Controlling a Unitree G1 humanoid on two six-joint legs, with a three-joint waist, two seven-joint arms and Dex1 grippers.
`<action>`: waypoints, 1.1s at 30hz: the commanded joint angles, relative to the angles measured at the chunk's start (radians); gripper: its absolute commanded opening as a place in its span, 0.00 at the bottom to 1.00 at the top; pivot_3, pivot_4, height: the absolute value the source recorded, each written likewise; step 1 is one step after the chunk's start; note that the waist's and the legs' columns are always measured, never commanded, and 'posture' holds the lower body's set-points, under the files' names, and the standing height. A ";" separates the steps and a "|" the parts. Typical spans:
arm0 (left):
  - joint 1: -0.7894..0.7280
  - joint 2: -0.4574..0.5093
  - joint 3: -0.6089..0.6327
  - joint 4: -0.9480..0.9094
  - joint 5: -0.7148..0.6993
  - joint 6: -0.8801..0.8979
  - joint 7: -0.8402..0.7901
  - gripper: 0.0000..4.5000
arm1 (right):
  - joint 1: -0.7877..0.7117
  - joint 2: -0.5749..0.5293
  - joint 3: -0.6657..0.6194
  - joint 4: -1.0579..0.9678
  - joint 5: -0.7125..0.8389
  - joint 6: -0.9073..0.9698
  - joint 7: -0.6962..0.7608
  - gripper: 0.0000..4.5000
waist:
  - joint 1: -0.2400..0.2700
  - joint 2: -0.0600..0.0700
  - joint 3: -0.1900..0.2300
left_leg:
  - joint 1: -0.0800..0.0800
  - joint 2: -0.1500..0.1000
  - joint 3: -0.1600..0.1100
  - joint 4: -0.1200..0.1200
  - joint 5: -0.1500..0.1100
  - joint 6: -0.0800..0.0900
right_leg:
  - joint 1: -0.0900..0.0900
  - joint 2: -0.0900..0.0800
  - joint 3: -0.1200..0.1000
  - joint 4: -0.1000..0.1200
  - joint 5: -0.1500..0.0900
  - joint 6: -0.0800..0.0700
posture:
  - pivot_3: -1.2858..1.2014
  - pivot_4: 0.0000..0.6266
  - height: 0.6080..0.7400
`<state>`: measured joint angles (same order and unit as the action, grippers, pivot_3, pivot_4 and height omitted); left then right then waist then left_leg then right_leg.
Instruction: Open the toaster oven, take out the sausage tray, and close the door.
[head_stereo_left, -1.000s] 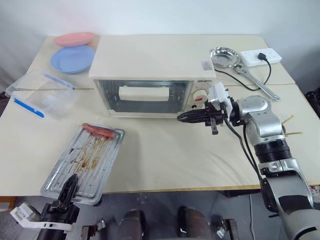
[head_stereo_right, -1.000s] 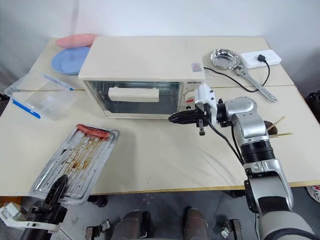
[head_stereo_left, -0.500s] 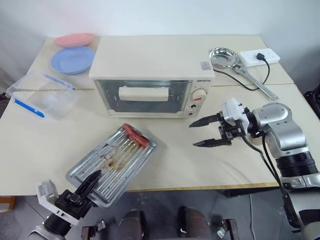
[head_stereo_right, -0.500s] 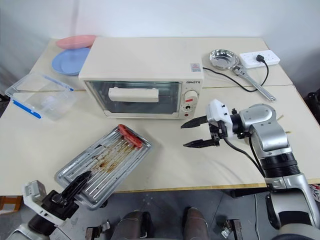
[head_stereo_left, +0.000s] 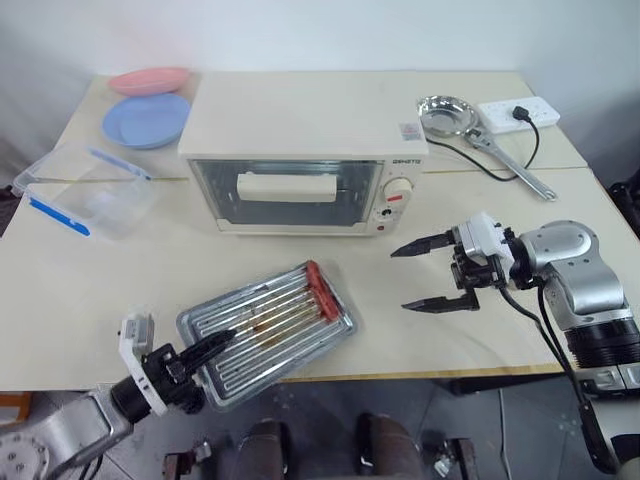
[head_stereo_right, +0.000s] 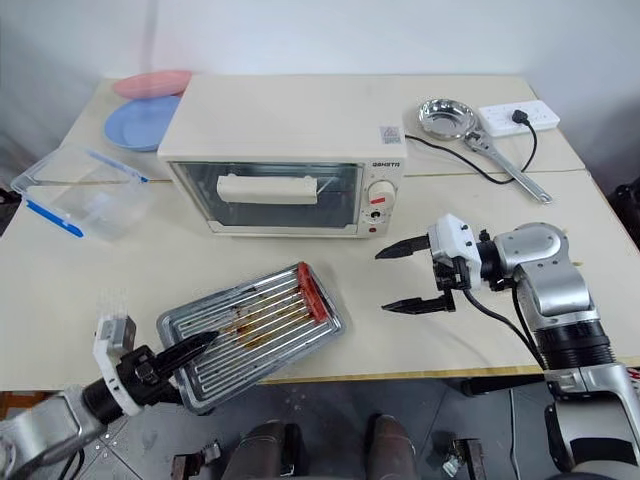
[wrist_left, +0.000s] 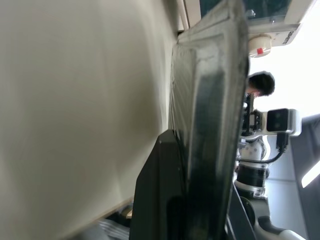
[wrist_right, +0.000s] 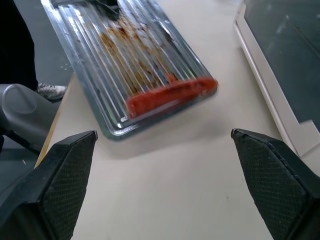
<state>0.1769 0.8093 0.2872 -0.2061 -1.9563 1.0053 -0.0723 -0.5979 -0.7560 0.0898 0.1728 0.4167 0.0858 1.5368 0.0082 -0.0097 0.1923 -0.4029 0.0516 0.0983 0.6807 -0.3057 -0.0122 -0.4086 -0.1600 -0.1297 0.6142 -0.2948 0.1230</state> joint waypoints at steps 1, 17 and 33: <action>-0.142 0.056 -0.064 0.111 0.005 0.094 -0.057 0.00 | 0.004 0.004 -0.039 -0.001 0.027 -0.026 0.025 1.00 | 0.001 0.000 0.000 | 0.000 0.000 0.000 0.000 0.000 0.000 | 0.000 0.000 0.000 0.001 0.000 0.000 | 0.52 0.24 1.00; -0.581 -0.027 -0.236 0.436 0.484 0.319 -0.361 0.05 | 0.085 -0.009 -0.108 0.080 0.016 -0.059 -0.024 1.00 | -0.008 0.000 0.000 | 0.001 0.000 0.006 0.000 0.000 -0.001 | -0.003 0.000 0.003 0.006 0.001 0.004 | 0.52 0.24 1.00; -0.641 0.051 -0.149 0.480 0.795 0.345 -0.586 0.99 | 0.103 -0.022 -0.127 0.126 -0.022 -0.119 -0.027 1.00 | -0.014 0.000 0.000 | 0.005 0.000 0.008 0.000 0.000 -0.001 | -0.002 0.000 0.006 0.009 0.001 0.004 | 0.52 0.24 1.00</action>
<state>-0.4618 0.8251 0.1081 0.2768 -1.2119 1.3623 -0.6370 -0.4833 -0.7634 -0.0082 0.3169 0.3834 -0.0219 1.5090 -0.0063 -0.0098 0.1924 -0.3976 0.0523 0.1069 0.6799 -0.3054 -0.0133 -0.4110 -0.1600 -0.1237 0.6236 -0.2938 0.1272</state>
